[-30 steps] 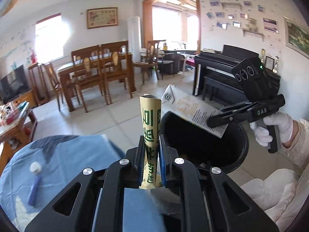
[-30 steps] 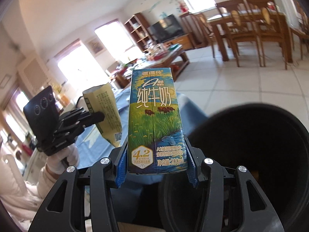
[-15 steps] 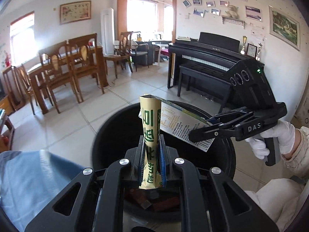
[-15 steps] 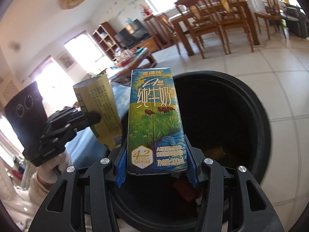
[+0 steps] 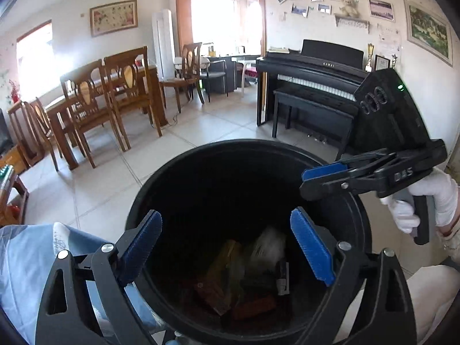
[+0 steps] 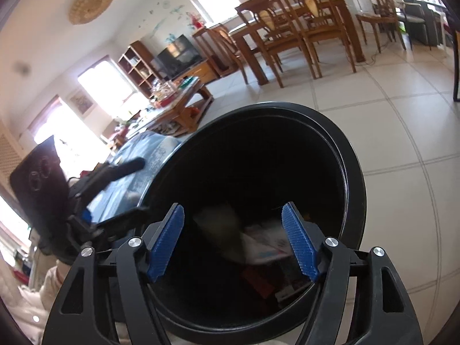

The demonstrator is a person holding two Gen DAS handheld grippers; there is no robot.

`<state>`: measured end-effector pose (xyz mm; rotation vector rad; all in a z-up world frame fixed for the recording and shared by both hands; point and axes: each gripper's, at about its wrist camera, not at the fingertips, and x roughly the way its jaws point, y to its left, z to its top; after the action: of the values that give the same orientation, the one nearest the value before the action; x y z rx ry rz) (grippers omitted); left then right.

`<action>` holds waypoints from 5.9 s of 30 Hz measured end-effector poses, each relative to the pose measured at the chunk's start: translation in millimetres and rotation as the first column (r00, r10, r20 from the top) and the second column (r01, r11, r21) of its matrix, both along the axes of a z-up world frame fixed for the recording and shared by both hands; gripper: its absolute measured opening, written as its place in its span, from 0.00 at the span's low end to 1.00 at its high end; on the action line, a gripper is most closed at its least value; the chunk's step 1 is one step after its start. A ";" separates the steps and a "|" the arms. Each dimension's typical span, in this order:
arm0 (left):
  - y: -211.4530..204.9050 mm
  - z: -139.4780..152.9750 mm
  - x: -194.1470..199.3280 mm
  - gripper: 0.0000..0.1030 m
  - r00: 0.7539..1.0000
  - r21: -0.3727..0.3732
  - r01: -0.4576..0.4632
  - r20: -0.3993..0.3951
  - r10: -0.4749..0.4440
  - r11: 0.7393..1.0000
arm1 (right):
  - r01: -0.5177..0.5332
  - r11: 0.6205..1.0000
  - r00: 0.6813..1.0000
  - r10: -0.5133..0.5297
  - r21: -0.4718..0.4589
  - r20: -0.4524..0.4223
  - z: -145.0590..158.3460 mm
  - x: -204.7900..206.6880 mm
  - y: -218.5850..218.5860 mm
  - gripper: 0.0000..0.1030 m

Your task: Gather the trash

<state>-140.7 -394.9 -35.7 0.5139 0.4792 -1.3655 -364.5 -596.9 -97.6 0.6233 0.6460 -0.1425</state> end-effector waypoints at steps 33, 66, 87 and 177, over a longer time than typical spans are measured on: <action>254.2 -4.9 265.1 0.94 0.810 0.172 -0.563 -0.079 0.581 0.808 | -0.555 0.761 0.827 0.548 -0.336 -0.125 74.1 404.2 270.2 0.73; 276.1 -14.8 295.8 0.16 0.769 0.183 -0.611 -0.096 0.633 0.770 | -0.650 0.679 0.760 0.581 -0.340 -0.292 -8.8 569.9 332.2 0.36; 180.9 40.1 136.4 0.16 0.914 0.026 -0.400 -0.067 0.401 0.916 | -0.504 0.798 0.858 0.506 -0.330 -0.087 85.2 300.8 209.2 0.36; 415.5 92.7 99.6 0.95 0.203 -0.290 -0.940 -0.055 0.978 0.179 | -0.298 0.805 0.875 0.445 -0.513 0.190 89.3 322.1 387.3 0.95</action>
<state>-41.1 20.6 57.0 -0.0167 0.3598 -0.0656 -42.4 -209.6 -8.3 0.0289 0.4006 0.1697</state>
